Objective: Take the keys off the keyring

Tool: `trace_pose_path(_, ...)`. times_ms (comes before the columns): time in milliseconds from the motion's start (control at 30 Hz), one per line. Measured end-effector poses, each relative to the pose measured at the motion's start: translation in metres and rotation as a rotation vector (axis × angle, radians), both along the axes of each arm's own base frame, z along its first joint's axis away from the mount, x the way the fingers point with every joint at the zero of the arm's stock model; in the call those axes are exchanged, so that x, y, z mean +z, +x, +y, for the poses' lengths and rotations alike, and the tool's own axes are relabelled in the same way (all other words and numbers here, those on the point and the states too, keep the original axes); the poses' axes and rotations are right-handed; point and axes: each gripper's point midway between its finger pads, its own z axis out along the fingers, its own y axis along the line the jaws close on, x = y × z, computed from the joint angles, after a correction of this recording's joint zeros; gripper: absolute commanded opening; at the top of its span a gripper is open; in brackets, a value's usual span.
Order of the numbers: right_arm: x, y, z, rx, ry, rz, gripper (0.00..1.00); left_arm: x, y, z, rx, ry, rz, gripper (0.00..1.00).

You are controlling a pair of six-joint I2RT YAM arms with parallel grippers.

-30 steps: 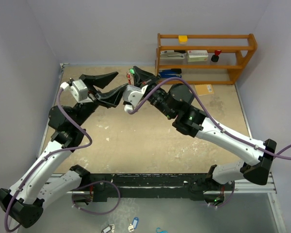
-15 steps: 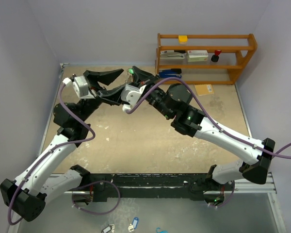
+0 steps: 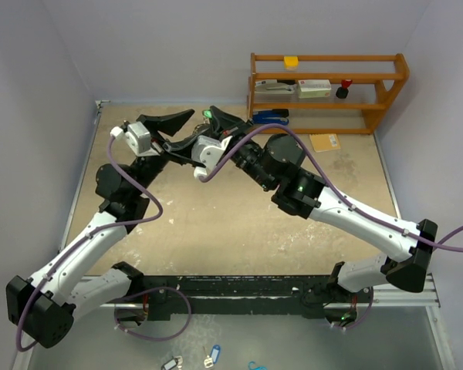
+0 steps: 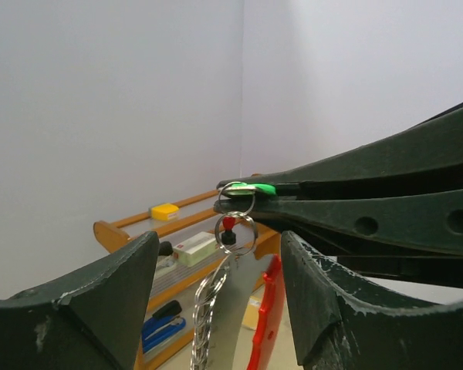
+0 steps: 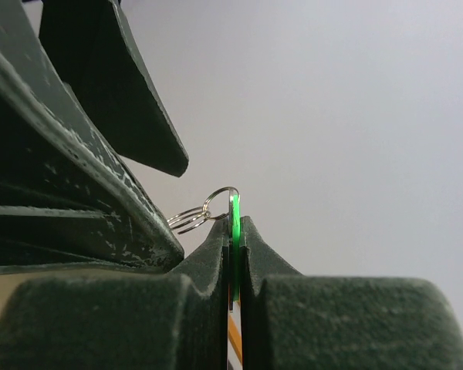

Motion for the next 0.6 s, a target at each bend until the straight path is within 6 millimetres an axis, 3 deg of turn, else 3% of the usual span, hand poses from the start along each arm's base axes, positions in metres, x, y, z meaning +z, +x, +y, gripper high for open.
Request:
trace_pose_path(300, 0.004, -0.006, 0.004, 0.023, 0.006, -0.006, 0.0, -0.006, 0.013, 0.007, 0.077, -0.024, -0.031, 0.62)
trace_pose_path(600, 0.008, -0.009, 0.006, 0.032, 0.012, -0.011, 0.0, 0.011, 0.008, 0.016, 0.103, -0.1, -0.113, 0.61)
